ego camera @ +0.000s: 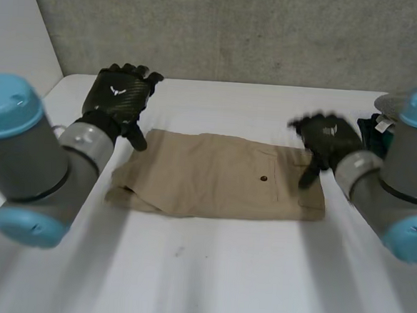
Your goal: Fold the laundry.
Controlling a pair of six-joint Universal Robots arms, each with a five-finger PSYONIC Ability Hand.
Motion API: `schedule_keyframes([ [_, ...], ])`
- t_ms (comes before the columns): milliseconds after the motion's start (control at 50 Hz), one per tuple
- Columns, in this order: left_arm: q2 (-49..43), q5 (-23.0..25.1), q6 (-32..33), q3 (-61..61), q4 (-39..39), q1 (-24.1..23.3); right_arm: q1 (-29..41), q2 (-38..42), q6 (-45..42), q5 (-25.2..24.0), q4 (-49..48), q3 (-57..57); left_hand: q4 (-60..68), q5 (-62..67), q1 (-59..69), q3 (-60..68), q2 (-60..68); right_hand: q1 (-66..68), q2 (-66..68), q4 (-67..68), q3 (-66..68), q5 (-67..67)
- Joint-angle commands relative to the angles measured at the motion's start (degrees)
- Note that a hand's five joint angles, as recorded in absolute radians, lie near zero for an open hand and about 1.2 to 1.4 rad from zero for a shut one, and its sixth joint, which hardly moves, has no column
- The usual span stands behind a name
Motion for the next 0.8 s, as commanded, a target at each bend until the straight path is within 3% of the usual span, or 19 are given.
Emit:
schedule_keyframes([
  [20, 4.8, 4.9, -2.0, -9.6, 4.1, -0.4, -1.9, 1.2, 0.4, -1.0, 0.5, 9.3, -1.8, -2.8, -0.8, -2.4, -1.9, 2.7, 3.2, 3.4, 3.7, 3.3],
  [160, 2.8, 4.1, -2.7, -10.7, 5.9, -1.0, -1.6, 7.7, 0.6, -0.1, -12.3, 9.8, -1.8, -2.8, -0.8, -2.4, -1.9, 8.6, 9.1, 9.3, 9.6, 9.1],
  [180, 2.4, 3.6, -3.0, -10.8, 6.0, -1.0, -1.6, 9.4, 0.6, 0.3, -14.8, 8.9, -1.8, -2.8, -0.8, -2.4, -1.9, 21.9, 22.5, 22.6, 22.9, 22.5],
  [220, 2.1, 3.2, -3.5, -10.6, 6.0, -1.0, -1.8, 10.7, 0.6, 1.1, -16.7, 7.7, -1.8, -2.8, -0.8, -2.4, -1.9, 66.2, 66.8, 66.9, 67.2, 66.8],
  [340, 2.7, 2.2, -4.4, -10.8, 5.9, -0.9, -5.6, 7.7, -1.4, 9.2, -12.7, 6.7, -1.8, -2.8, -0.8, -2.4, -1.9, 67.1, 67.7, 67.9, 68.2, 67.7],
  [400, 4.4, 2.2, -4.5, -11.3, 5.7, -0.6, -8.6, 4.9, -4.8, 9.3, -11.8, 7.8, -1.8, -2.8, -0.8, -2.4, -1.9, 67.1, 67.7, 67.9, 68.2, 67.7],
  [460, 5.7, 2.4, -4.5, -11.9, 5.2, -0.4, -13.2, 1.6, -13.7, 8.6, -12.2, 8.3, -1.8, -2.8, -0.8, -2.4, -1.9, 67.1, 67.7, 67.9, 68.2, 67.7],
  [520, 7.3, 2.5, -4.5, -12.7, 4.8, 0.2, -13.4, -0.2, -24.1, 7.6, -13.2, 8.0, -1.8, -2.8, -0.8, -2.4, -1.9, 67.1, 67.7, 67.9, 68.2, 67.7],
  [620, 8.2, 2.6, -4.8, -13.4, 4.6, 0.3, -2.1, -0.4, -29.9, -0.1, -20.1, 8.3, -1.8, -2.8, -0.8, -2.4, -1.9, 67.1, 67.7, 67.9, 68.2, 67.7],
  [640, 8.2, 2.4, -4.9, -13.3, 4.6, 0.2, 4.0, -0.2, -30.7, -6.2, -23.9, 9.6, -1.8, -2.8, -0.8, -2.4, -1.9, 67.1, 67.7, 67.9, 68.2, 67.7],
  [700, 7.9, 2.4, -5.2, -13.0, 4.6, -0.2, 9.1, 1.8, -32.0, -13.7, -27.9, 11.7, -1.8, -2.8, -0.8, -2.4, -1.9, 67.1, 67.7, 67.9, 68.2, 67.7],
  [720, 7.8, 2.3, -5.2, -12.6, 4.5, -0.4, 11.8, 4.0, -33.3, -18.7, -30.3, 12.6, -1.8, -2.8, -0.8, -2.4, -1.9, 67.1, 67.7, 67.9, 68.2, 67.7],
  [780, 7.5, 2.2, -5.1, -11.7, 4.2, -1.0, 14.1, 7.0, -35.4, -21.8, -30.7, 12.6, -1.8, -2.8, -0.8, -2.4, -1.9, 67.1, 67.7, 67.9, 68.2, 67.7],
  [800, 7.2, 2.0, -4.9, -10.7, 3.7, -1.2, 14.6, 8.2, -36.8, -21.0, -29.4, 11.5, -1.8, -2.8, -0.8, -2.4, -1.9, 59.1, 59.7, 59.8, 60.1, 59.7],
])
